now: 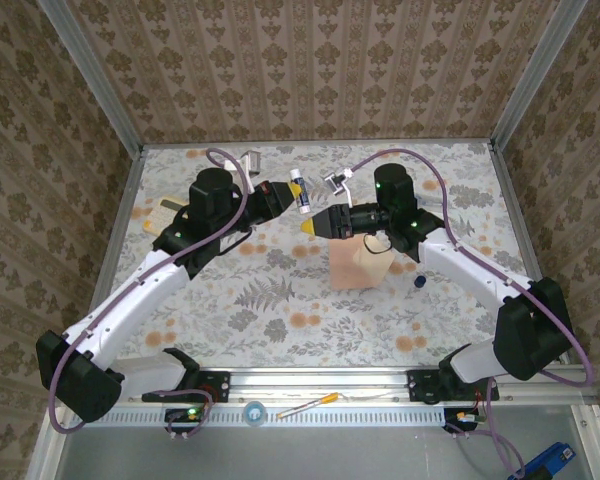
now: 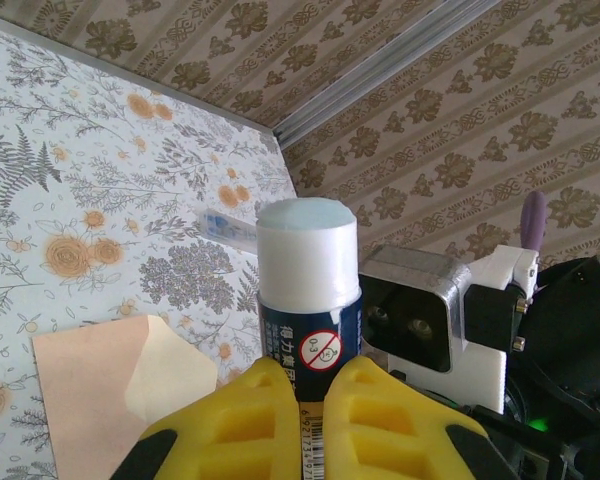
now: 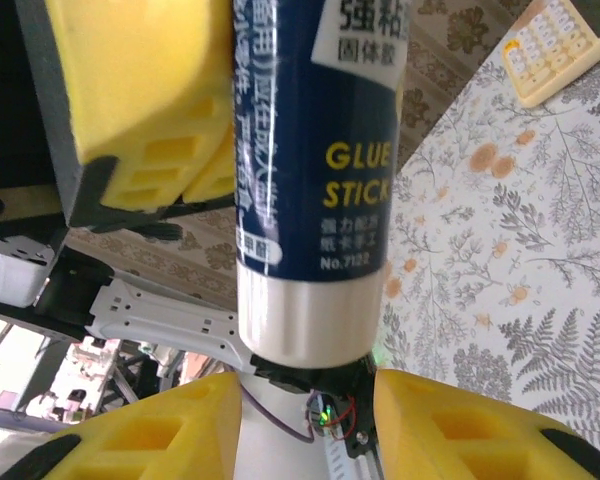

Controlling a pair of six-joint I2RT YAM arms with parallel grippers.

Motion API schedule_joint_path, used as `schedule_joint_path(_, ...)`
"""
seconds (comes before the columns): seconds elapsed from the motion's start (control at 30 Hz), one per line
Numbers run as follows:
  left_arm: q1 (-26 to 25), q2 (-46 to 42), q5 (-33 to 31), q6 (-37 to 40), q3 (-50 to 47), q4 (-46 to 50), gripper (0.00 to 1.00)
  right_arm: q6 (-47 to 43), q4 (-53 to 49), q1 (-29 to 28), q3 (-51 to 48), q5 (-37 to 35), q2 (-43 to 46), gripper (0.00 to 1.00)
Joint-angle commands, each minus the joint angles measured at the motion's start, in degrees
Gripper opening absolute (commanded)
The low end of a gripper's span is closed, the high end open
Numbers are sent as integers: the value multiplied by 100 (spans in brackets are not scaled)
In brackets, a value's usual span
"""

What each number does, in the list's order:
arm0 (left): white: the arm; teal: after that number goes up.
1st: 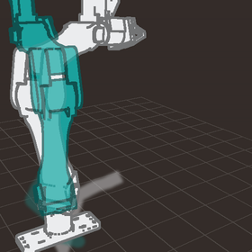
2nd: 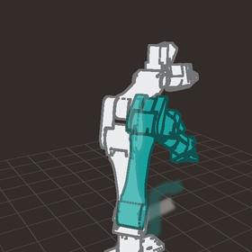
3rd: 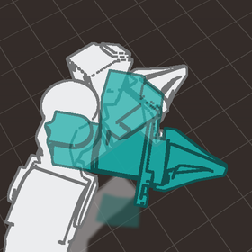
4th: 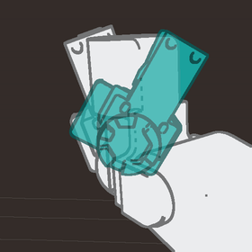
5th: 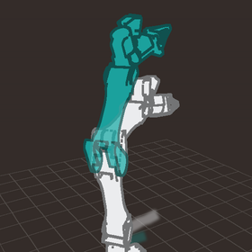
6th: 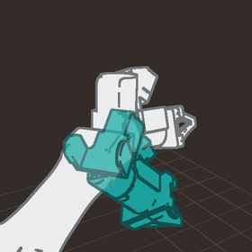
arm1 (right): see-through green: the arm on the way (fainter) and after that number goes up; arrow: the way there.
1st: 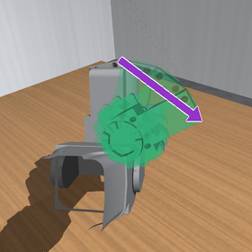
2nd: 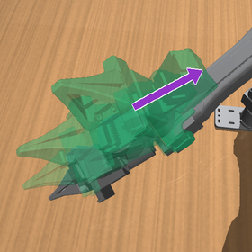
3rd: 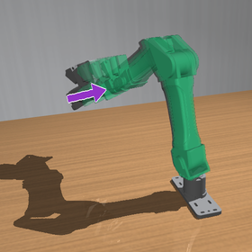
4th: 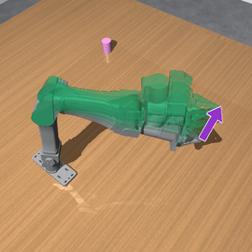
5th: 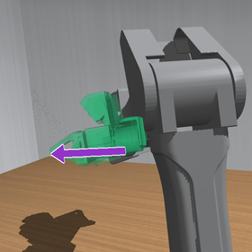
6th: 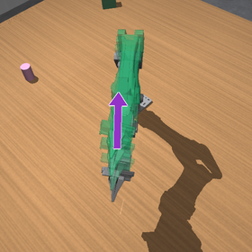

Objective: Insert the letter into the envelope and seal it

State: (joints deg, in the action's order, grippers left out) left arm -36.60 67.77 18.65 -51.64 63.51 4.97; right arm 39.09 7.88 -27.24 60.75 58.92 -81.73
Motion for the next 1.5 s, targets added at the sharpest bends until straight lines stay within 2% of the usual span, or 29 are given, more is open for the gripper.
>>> schedule_joint_path(0.0,80,-29,55,76,5,145,8,-263,-331,41,-60,-149,158,45)
schedule_joint_path(0.37,266,25,282,581,185,537,8,-218,-689,574,-275,-866,781,59)
schedule_joint_path(0.5,370,146,652,1038,407,730,8,-404,-1260,641,-109,-1420,779,63)
schedule_joint_path(0.57,373,225,642,1296,596,1072,9,-522,-1654,617,79,-1697,730,63)
schedule_joint_path(0.63,373,263,516,1406,698,1284,9,-645,-1916,483,238,-1949,719,62)
schedule_joint_path(0.77,331,248,206,1294,646,1279,9,-1131,-2713,-96,726,-2896,638,62)
schedule_joint_path(1.0,154,278,-125,915,400,862,9,-1079,-2576,-878,942,-3836,404,63)
schedule_joint_path(1.17,76,298,-134,744,316,638,8,-961,-2241,-1147,982,-4045,237,63)
schedule_joint_path(1.47,21,223,-81,577,221,471,8,-894,-1944,-1190,1104,-4029,-125,61)
